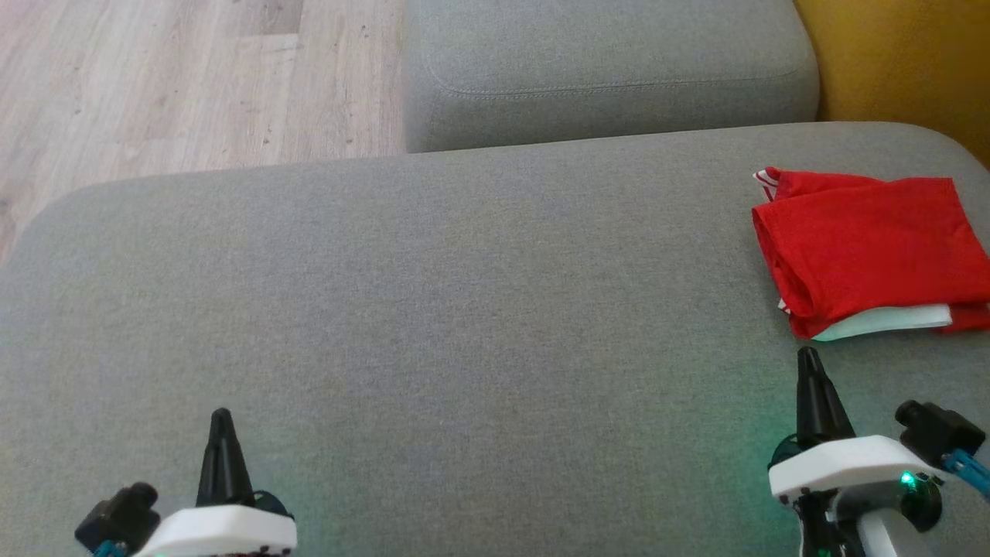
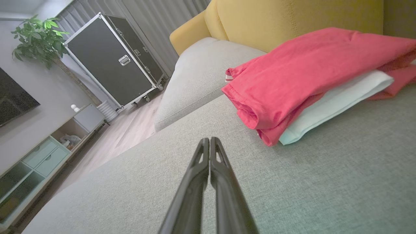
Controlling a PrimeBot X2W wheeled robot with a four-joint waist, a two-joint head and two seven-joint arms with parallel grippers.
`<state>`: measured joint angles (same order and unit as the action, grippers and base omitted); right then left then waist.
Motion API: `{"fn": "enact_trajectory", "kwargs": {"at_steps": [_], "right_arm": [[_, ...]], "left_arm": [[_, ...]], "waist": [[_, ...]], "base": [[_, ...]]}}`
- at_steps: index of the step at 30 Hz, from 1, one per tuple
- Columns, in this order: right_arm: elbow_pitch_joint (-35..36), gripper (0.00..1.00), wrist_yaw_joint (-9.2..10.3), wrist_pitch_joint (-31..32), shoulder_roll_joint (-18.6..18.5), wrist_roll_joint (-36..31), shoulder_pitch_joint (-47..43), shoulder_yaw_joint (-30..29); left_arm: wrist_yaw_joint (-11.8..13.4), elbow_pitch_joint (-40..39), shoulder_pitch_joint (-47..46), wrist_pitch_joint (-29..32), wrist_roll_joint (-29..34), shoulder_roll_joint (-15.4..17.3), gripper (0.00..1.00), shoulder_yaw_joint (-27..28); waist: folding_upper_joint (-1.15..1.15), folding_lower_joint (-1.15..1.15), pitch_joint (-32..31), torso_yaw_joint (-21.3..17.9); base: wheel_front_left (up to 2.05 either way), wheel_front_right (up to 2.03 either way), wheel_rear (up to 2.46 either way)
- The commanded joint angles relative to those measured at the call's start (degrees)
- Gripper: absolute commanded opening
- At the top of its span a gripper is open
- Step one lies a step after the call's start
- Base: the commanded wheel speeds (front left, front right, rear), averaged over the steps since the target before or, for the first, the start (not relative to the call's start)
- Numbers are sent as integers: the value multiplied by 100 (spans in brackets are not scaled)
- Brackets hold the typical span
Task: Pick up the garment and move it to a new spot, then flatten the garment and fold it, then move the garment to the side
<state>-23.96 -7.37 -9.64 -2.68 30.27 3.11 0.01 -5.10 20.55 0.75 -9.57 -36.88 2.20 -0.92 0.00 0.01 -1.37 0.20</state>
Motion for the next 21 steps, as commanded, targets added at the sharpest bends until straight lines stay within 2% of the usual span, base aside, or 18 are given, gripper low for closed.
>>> {"fn": "enact_trajectory", "kwargs": {"at_steps": [1,21], "right_arm": [[223,0,-3,35,-12,163,289,-8],[385,0,-5,367,-13,1430,292,-144]], "left_arm": [[-29,-202,-311,34,-135,21,0,111],[-73,-296,-392,365,-1269,31,0,244]], "waist": [[0,0,2,0],[0,0,34,-4]], "base": [[0,0,0],[0,0,0]]}}
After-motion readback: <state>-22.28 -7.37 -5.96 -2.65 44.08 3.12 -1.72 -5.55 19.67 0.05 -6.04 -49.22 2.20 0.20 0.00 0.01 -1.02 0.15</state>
